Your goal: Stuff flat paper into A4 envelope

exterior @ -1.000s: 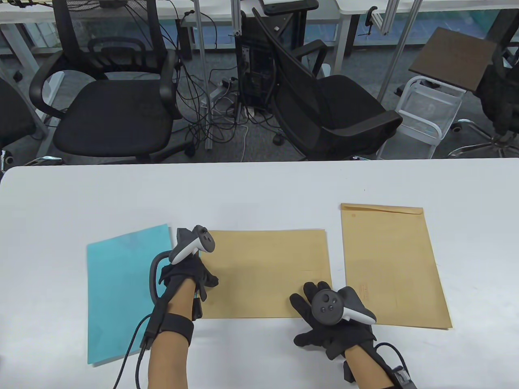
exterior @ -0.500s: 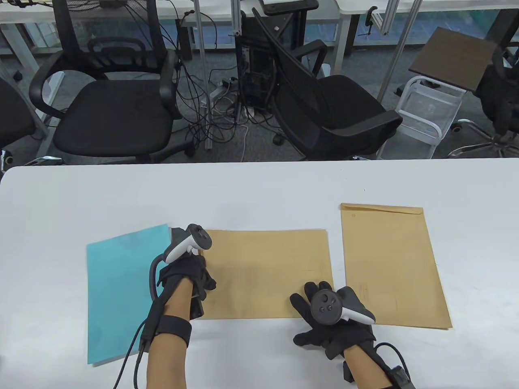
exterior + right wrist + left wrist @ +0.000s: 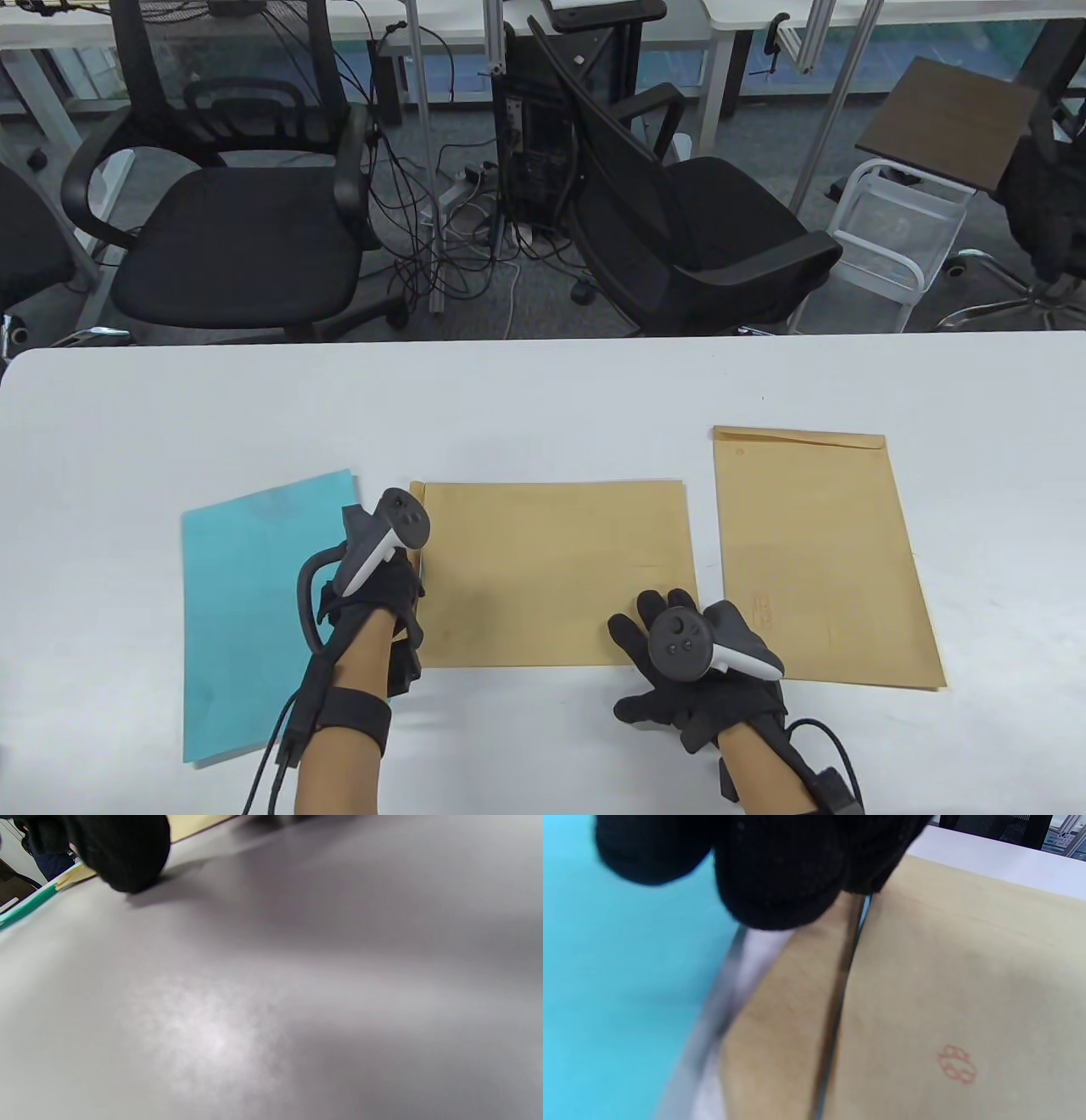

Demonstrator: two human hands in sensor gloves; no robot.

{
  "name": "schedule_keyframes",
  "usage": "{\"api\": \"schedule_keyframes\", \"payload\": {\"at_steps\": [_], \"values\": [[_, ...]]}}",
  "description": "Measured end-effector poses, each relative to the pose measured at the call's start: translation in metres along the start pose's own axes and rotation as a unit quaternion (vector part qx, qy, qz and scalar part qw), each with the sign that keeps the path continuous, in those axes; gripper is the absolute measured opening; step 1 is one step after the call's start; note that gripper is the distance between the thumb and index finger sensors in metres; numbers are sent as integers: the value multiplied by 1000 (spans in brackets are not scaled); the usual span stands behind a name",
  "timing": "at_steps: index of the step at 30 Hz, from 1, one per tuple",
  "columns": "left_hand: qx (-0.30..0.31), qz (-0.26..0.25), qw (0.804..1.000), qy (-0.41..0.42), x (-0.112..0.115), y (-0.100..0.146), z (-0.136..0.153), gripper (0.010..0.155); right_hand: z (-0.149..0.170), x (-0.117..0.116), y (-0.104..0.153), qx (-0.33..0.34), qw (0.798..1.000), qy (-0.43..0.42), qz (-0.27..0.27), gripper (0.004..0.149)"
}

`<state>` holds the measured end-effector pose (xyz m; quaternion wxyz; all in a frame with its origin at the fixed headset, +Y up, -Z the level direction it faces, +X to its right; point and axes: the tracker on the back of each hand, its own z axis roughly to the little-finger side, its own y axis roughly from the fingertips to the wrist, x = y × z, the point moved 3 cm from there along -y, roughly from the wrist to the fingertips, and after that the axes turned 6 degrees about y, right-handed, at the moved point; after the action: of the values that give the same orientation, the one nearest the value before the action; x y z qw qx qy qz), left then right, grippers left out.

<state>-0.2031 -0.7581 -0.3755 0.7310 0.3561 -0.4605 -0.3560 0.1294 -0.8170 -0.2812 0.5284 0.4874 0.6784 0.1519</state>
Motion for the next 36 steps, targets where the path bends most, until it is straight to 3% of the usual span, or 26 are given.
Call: {"api": "schedule_keyframes", "payload": {"at_steps": [9, 17, 20, 22, 29, 33, 36], "values": [[-1, -42, 999, -2, -2, -18, -3, 81, 1, -1, 0, 7, 1000, -9, -2, 94], [-27, -65, 996, 59, -4, -22, 5, 77, 1, -1, 0, 6, 1000, -12, -3, 93], [-32, -53, 998, 28, -3, -26, 4, 63, 1, -1, 0, 5, 1000, -11, -4, 94], [-47, -36, 998, 26, 1, -29, 4, 63, 1, -1, 0, 5, 1000, -11, -4, 93], [-84, -80, 993, 3, 2, -37, 0, 66, 1, -1, 0, 7, 1000, -12, -5, 94], [-80, -87, 993, -11, -4, -37, -4, 48, 1, -1, 0, 8, 1000, -14, -6, 94], [-75, -68, 995, 11, 0, -39, -3, 47, 1, -1, 0, 7, 1000, -14, -6, 93]]}}
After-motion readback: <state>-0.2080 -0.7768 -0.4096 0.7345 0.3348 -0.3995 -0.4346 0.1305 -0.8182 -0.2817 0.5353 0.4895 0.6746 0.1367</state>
